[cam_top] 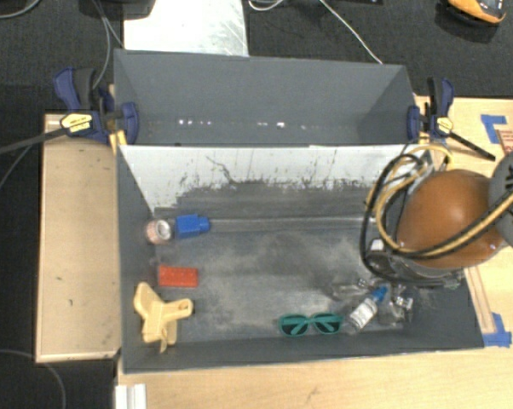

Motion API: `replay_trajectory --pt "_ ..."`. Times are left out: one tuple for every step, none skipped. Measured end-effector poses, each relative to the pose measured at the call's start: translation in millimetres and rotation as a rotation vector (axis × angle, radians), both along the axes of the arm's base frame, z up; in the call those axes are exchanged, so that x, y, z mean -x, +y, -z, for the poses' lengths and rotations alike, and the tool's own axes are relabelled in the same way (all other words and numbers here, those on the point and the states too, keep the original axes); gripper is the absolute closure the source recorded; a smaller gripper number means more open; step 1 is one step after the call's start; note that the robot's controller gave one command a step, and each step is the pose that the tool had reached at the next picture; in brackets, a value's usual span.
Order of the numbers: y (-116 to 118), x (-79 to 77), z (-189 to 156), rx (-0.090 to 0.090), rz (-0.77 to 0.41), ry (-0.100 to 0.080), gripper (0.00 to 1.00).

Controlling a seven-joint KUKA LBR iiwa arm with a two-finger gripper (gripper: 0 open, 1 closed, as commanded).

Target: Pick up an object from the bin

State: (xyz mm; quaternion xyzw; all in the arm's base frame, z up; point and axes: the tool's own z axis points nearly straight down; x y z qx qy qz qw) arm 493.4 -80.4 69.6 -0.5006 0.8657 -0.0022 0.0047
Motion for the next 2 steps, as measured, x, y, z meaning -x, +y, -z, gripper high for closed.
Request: replay_trajectory --pt "1.7 7.4 -0.4 -0.001 -0.015 0.011 1.00" --pt "1.7 7.4 -0.4 -0.001 -0.017 0.011 1.00"
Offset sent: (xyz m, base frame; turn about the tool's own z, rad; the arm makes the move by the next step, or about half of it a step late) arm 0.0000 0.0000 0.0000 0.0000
